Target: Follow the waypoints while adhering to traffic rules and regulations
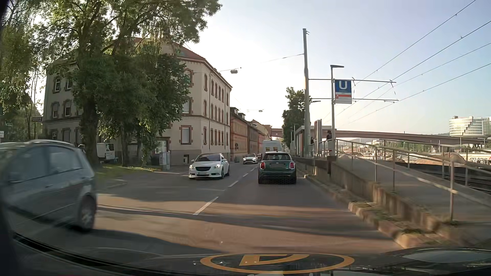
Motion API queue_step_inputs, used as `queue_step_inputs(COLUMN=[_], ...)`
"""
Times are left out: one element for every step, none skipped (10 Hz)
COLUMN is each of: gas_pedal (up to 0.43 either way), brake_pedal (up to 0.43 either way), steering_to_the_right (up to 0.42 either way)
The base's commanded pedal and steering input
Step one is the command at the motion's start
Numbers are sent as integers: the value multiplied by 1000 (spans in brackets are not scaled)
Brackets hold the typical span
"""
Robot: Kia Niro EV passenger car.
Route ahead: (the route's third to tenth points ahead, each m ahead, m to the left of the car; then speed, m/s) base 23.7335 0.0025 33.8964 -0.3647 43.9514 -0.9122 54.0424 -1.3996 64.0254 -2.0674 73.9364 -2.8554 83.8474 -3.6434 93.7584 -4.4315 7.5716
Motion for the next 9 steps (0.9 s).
queue_step_inputs(gas_pedal=[67,79,79,79,79,87,98,118,118], brake_pedal=[0,0,0,0,0,0,0,0,0], steering_to_the_right=[1,1,1,1,1,1,2,2,3])
